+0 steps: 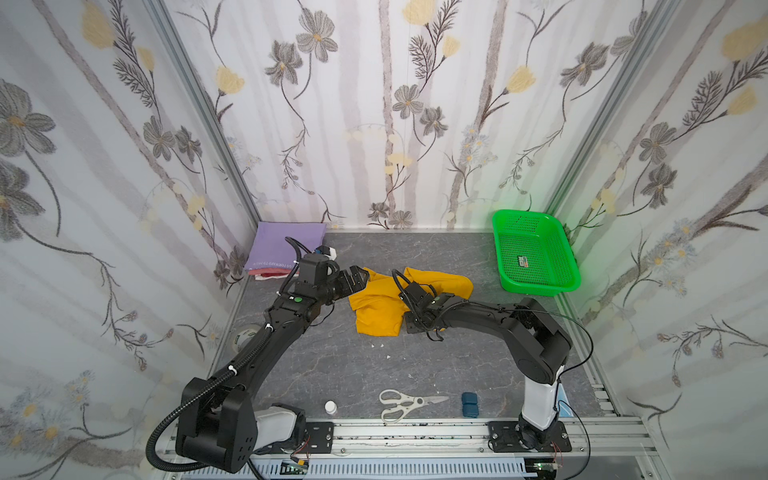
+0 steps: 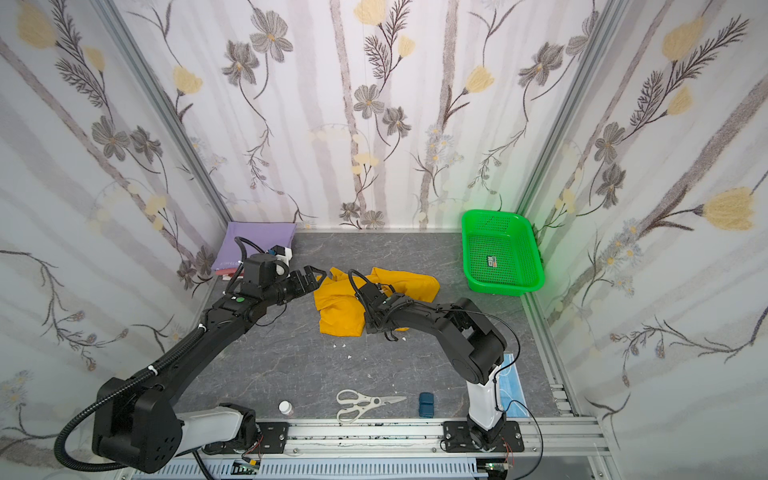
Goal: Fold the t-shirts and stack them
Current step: 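Grasp an edge of the yellow t-shirt with the right gripper and pull it out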
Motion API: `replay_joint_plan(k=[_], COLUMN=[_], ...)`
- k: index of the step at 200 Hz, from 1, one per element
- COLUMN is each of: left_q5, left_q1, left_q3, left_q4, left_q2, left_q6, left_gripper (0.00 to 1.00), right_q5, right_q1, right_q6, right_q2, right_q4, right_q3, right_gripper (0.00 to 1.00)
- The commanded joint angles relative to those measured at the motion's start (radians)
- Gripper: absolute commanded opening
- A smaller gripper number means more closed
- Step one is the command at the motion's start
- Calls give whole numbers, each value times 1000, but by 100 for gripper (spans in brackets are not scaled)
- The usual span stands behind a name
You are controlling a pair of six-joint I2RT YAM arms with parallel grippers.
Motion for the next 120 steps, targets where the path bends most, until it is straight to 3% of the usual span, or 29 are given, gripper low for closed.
replay_joint_plan(k=[1, 14, 101, 120], left_q5=[0, 0, 8, 9], left_q1=[1, 1, 3, 3], left_q3=[-4, -4, 11, 9], left_q4=[45, 47, 52, 57], left_q2=[-3, -3, 7, 9], left_q6=[-5, -4, -14, -20], left_gripper=[100, 100, 100, 100], right_q5=[63, 76, 325, 283], right_q1=[-3, -16, -194, -194], right_q6=[2, -10, -174, -245], right_q2=[2, -30, -609, -707], right_q4=[-26, -31, -338, -352], right_q3=[-3, -18, 24, 22], right_gripper=[12, 0, 0, 0])
